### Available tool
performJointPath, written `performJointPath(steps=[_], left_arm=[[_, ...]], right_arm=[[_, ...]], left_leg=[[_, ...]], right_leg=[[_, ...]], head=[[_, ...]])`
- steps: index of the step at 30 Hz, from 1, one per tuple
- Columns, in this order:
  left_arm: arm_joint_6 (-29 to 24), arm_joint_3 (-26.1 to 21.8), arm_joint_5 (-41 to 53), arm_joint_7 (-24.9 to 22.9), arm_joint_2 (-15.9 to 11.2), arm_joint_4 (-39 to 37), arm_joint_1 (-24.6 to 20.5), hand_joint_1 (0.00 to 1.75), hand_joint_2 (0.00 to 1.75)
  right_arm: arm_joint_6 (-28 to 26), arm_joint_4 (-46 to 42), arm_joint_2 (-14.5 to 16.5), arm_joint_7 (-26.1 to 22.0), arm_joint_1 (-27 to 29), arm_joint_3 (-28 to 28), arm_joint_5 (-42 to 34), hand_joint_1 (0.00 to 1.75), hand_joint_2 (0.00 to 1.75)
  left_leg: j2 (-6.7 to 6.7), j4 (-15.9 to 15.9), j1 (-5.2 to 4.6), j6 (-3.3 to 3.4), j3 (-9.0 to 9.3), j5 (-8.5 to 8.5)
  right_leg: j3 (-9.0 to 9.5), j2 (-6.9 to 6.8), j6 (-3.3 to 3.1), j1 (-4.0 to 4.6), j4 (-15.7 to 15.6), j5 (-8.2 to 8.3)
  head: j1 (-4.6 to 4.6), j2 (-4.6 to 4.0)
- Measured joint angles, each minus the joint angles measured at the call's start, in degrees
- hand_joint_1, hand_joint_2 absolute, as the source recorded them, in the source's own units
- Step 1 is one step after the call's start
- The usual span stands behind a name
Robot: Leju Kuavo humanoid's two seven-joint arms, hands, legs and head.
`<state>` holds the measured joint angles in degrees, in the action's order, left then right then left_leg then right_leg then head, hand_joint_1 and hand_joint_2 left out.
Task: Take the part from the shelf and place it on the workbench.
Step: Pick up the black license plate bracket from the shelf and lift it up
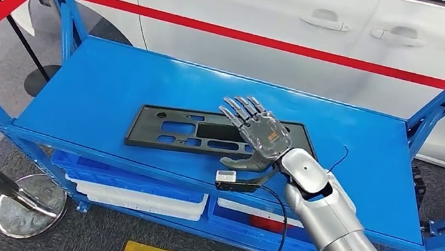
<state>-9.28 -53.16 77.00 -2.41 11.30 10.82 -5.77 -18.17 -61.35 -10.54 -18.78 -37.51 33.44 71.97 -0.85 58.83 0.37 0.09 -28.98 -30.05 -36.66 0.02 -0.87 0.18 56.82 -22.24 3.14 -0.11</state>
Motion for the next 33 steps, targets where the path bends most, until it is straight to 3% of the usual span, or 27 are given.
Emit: performJointPath(steps=[2, 4, 5, 6, 7, 9, 11, 14, 16, 19, 20, 21, 22, 24, 26, 28, 30, 31, 33], left_arm=[[0.16, 0.01, 0.11, 0.15, -0.02, 0.0, -0.13, 0.0, 0.0], [0.31, 0.02, 0.29, 0.3, -0.04, 0.0, -0.17, 0.0, 0.0], [0.34, 0.02, 0.41, 0.38, -0.06, 0.0, -0.13, 0.0, 0.0], [0.34, 0.03, 0.58, 0.47, -0.09, 0.0, -0.09, 0.0, 0.0], [0.34, 0.03, 0.73, 0.53, -0.13, 0.0, -0.06, 0.0, 0.0], [0.34, 0.04, 0.91, 0.61, -0.24, 0.0, -0.11, 0.0, 0.0], [0.34, 0.04, 0.92, 0.62, -0.28, 0.0, -0.26, 0.0, 0.0], [0.35, 0.04, 0.91, 0.49, -0.28, 0.0, -0.3, 0.0, 0.0], [0.36, 0.04, 0.91, 0.35, -0.28, 0.0, -0.33, 0.0, 0.0], [0.42, 0.04, 0.93, 0.2, -0.31, 0.0, -0.44, 0.0, 0.0], [0.46, 0.04, 0.94, 0.16, -0.33, 0.0, -0.39, 0.0, 0.0], [0.49, 0.04, 0.94, 0.14, -0.35, 0.0, -0.34, 0.0, 0.0], [0.52, 0.04, 0.94, 0.13, -0.36, 0.0, -0.32, 0.0, 0.0], [0.58, 0.04, 0.95, 0.14, -0.31, -0.01, -0.35, 0.0, 0.0], [0.65, 0.04, 0.97, 0.2, -0.23, -0.02, -0.37, 0.0, 0.0], [0.7, 0.04, 0.98, 0.25, -0.2, -0.02, -0.36, 0.0, 0.0], [0.7, 0.04, 0.98, 0.28, -0.21, -0.02, -0.34, 0.0, 0.0], [0.7, 0.04, 0.98, 0.29, -0.22, -0.02, -0.33, 0.0, 0.0], [0.69, 0.04, 0.98, 0.29, -0.23, -0.02, -0.29, 0.0, 0.0]], right_arm=[[0.14, 0.15, -0.37, 0.01, -0.45, 0.02, -0.01, 0.0, 0.0], [1.35, 0.44, -0.61, 0.34, -0.72, 0.09, 0.09, 0.0, 0.87], [2.46, 0.68, -0.65, 0.7, -0.76, 0.19, 0.21, 0.0, 1.31], [3.62, 1.05, -0.65, 1.09, -0.87, 0.32, 0.34, 0.0, 1.75], [4.44, 1.64, -0.65, 1.49, -1.15, 0.48, 0.62, 0.0, 1.75], [4.37, 3.63, -0.67, 2.4, -2.32, 1.01, 1.98, 0.0, 1.75], [3.26, 6.22, -0.69, 3.81, -3.85, 1.9, 4.54, 0.0, 1.75], [3.05, 9.71, -0.6, 5.76, -5.67, 3.57, 8.36, 0.0, 1.75], [4.2, 11.93, -0.19, 6.37, -6.93, 4.75, 9.94, 0.0, 1.75], [6.15, 15.26, 0.67, 6.39, -7.94, 6.19, 10.52, 0.0, 1.75], [6.54, 16.1, 0.9, 6.17, -8.12, 6.52, 10.29, 0.0, 1.75], [6.76, 16.74, 1.12, 5.9, -8.34, 6.76, 9.88, 0.0, 1.75], [6.87, 17.2, 1.33, 5.63, -8.62, 6.89, 9.41, 0.0, 1.75], [6.73, 17.84, 1.8, 5.47, -9.21, 6.98, 8.81, 0.0, 1.75], [6.4, 18.16, 2.36, 5.86, -9.61, 7.03, 8.64, 0.0, 1.75], [6.14, 18.33, 2.91, 6.28, -9.7, 7.1, 8.61, 0.0, 1.75], [5.97, 18.43, 3.24, 6.41, -9.6, 7.18, 8.62, 0.0, 1.75], [5.93, 18.47, 3.31, 6.46, -9.57, 7.23, 8.62, 0.0, 1.75], [5.88, 18.54, 3.32, 6.51, -9.45, 7.36, 8.62, 0.0, 1.75]], left_leg=[[0.16, 5.28, 0.11, -0.43, -2.71, -2.23], [0.28, 12.53, 0.28, -0.9, -7.47, -4.71], [0.33, 14.44, 0.34, -1.07, -9.22, -4.87], [0.37, 14.38, 0.38, -1.2, -10.04, -3.9], [0.4, 12.23, 0.4, -1.26, -9.83, -1.8], [0.43, 5.03, 0.4, -1.24, -7.83, 3.18], [0.41, 0.49, 0.26, -0.39, -6.45, 5.0], [0.36, -0.2, 0.18, 1.1, -6.06, 5.29], [0.4, -0.45, 0.31, 1.63, -5.86, 5.46], [0.37, -0.52, 0.27, 2.02, -5.78, 5.42], [0.36, -0.51, 0.22, 2.06, -5.73, 5.37], [0.36, -0.5, 0.14, 2.1, -5.64, 5.3], [0.36, -0.5, 0.06, 2.1, -5.48, 5.22], [0.37, -0.55, -0.12, 2.05, -5.07, 5.04], [0.37, -0.57, -0.27, 1.75, -4.91, 4.91], [0.42, -0.72, -0.25, 1.23, -4.91, 4.93], [0.48, -0.51, -0.32, 0.65, -4.96, 4.56], [0.48, 0.71, -0.36, 0.37, -5.42, 3.64], [0.49, 6.56, -0.18, -0.18, -7.93, 0.22]], right_leg=[[1.14, -0.13, -0.37, -0.3, -0.56, -0.4], [1.67, -0.23, -0.56, -0.37, -0.59, -0.95], [1.92, -0.22, -0.55, -0.38, -0.53, -1.24], [2.18, -0.18, -0.48, -0.41, -0.43, -1.54], [2.46, -0.15, -0.36, -0.45, -0.27, -1.86], [2.97, -0.08, 0.08, -0.49, 0.22, -2.57], [2.94, -0.05, 0.65, -0.37, 0.75, -3.08], [2.84, -0.06, 1.49, -0.26, 1.05, -3.53], [1.93, -0.05, 2.04, -0.4, 3.35, -5.23], [-3.03, -0.05, 2.68, -0.57, 13.75, -10.13], [-4.49, -0.05, 2.72, -0.57, 16.48, -10.79], [-5.05, -0.05, 2.64, -0.55, 17.27, -10.37], [-4.44, -0.05, 2.42, -0.5, 15.7, -8.89], [-0.79, -0.06, 1.45, -0.16, 7.98, -4.94], [2.05, -0.16, 0.58, 0.32, 2.03, -3.0], [2.55, -0.17, 0.31, 0.58, 0.76, -2.88], [2.97, -0.17, 0.16, 0.16, -0.11, -2.43], [3.23, -0.26, 0.03, -0.08, -0.6, -2.19], [3.54, -0.51, -0.14, -0.3, -1.1, -1.98]], head=[[0.01, 0.0], [0.01, 0.0], [0.01, 0.0], [0.01, 0.0], [0.01, 0.0], [0.01, 0.0], [0.01, 0.0], [0.02, 0.0], [0.02, 0.0], [0.01, 0.0], [0.01, 0.0], [0.01, 0.0], [0.01, 0.0], [0.01, 0.0], [0.01, 0.0], [0.01, 0.0], [0.02, 0.0], [0.02, 0.0], [0.02, 0.0]])
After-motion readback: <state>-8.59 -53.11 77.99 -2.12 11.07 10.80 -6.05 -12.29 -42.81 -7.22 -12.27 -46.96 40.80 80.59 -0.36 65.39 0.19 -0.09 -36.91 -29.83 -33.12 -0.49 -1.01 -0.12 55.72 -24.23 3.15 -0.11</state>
